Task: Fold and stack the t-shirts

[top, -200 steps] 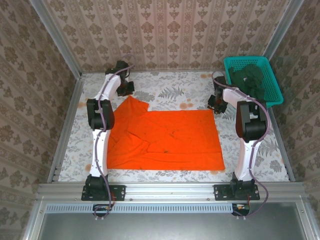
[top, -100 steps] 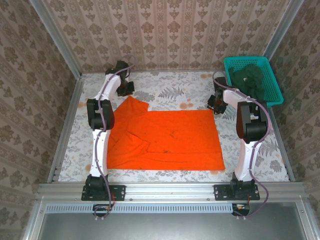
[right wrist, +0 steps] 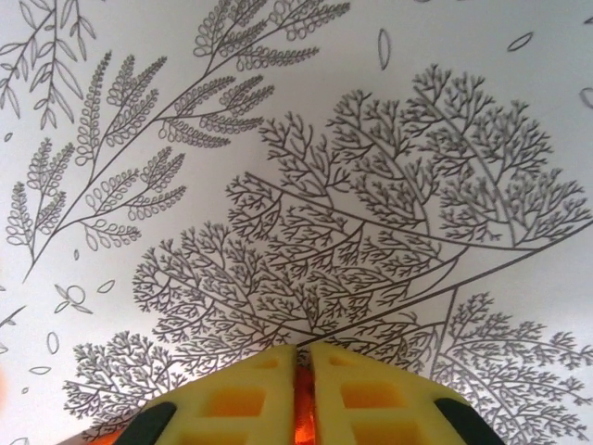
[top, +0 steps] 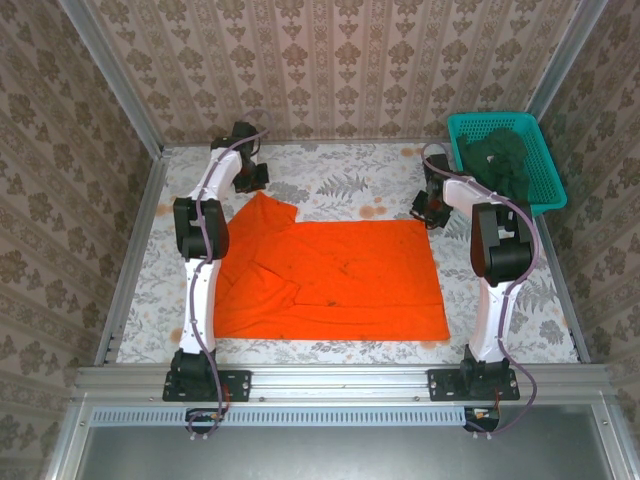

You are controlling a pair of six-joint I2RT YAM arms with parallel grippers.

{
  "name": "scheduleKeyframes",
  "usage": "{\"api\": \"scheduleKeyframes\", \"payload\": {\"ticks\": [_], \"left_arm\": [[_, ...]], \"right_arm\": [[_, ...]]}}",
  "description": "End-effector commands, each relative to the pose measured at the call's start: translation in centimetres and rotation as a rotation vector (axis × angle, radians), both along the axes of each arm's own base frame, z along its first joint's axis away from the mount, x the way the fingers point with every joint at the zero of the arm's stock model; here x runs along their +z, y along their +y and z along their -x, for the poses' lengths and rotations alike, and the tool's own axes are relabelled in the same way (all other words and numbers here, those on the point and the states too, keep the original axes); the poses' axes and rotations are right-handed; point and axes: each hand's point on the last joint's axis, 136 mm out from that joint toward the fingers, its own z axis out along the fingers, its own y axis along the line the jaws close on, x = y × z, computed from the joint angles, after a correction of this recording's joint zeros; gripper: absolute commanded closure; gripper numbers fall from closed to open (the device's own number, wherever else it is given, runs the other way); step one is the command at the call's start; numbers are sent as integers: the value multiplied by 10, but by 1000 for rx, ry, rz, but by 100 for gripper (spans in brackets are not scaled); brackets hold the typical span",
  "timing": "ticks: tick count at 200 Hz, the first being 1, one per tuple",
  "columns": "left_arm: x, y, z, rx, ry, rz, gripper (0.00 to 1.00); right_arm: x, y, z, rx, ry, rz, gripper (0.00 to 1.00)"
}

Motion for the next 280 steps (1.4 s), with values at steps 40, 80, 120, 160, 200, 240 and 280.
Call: {"api": "scheduleKeyframes", "payload": {"ticks": [40, 80, 120, 160, 200, 240, 280], "left_arm": [[48, -2, -6, -35, -104, -4, 100], [76, 0, -7, -55, -205, -25, 100], [93, 5, 9, -104, -265, -56, 100], [105, 5, 40, -144, -287, -89, 100], [128, -4, 86, -183, -365, -108, 100], [140, 1, 148, -189, -447, -162, 100], [132, 32, 203, -110, -438, -200, 100]], "right_arm": [[17, 5, -6, 64, -31, 20, 100], [51, 9, -2, 133, -110, 18, 100], [76, 11, 25, 207, -180, 20, 100], [102, 13, 58, 254, -267, 11, 100], [101, 13, 94, 271, -283, 1, 100], [92, 9, 125, 277, -282, 8, 100], [83, 7, 142, 257, -285, 1, 100]]}}
